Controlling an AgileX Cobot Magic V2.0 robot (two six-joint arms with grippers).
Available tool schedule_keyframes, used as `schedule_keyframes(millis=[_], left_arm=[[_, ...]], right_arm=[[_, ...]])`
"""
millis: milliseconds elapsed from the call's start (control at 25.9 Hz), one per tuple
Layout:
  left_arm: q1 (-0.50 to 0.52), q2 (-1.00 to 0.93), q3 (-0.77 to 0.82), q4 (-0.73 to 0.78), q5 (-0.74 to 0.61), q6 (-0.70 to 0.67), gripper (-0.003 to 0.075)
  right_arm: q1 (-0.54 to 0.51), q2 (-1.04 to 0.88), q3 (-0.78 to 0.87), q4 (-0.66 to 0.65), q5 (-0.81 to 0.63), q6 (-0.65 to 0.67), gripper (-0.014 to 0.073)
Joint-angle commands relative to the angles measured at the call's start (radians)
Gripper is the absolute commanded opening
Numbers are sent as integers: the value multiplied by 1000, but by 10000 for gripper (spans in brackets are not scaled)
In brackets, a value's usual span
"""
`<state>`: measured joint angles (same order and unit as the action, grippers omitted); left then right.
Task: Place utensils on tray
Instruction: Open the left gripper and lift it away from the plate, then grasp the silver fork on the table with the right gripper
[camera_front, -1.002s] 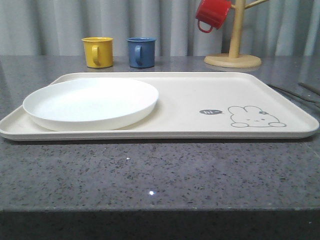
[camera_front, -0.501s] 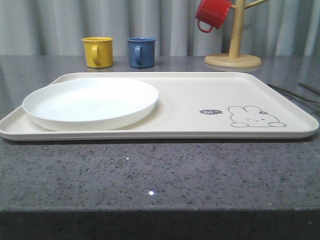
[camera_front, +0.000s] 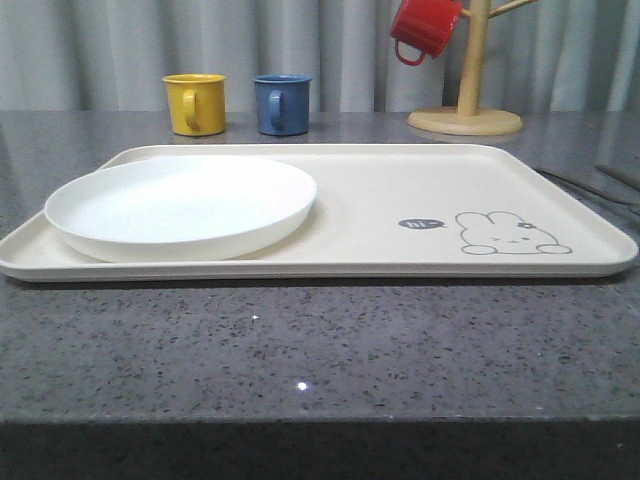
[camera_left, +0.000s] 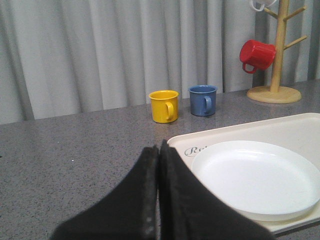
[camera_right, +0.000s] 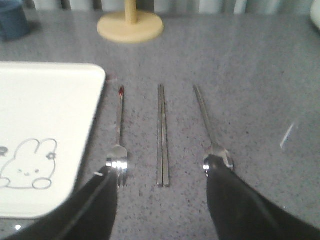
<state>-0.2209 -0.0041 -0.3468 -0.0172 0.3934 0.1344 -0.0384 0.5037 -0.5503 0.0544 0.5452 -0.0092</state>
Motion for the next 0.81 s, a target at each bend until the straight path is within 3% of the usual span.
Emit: schedule_keyframes(millis=[0, 308, 462, 771], left_arm=[[1, 9, -24, -12, -80, -10, -18], [1, 9, -24, -12, -80, -10, -18], [1, 9, -24, -12, -80, -10, -18], [1, 9, -24, -12, -80, -10, -18]], right_arm=[[-6, 165, -117, -26, 14, -23, 403], [95, 621, -449, -32, 257, -50, 403], [150, 801, -573, -54, 262, -50, 402], [150, 1014, -679, -54, 268, -50, 401]])
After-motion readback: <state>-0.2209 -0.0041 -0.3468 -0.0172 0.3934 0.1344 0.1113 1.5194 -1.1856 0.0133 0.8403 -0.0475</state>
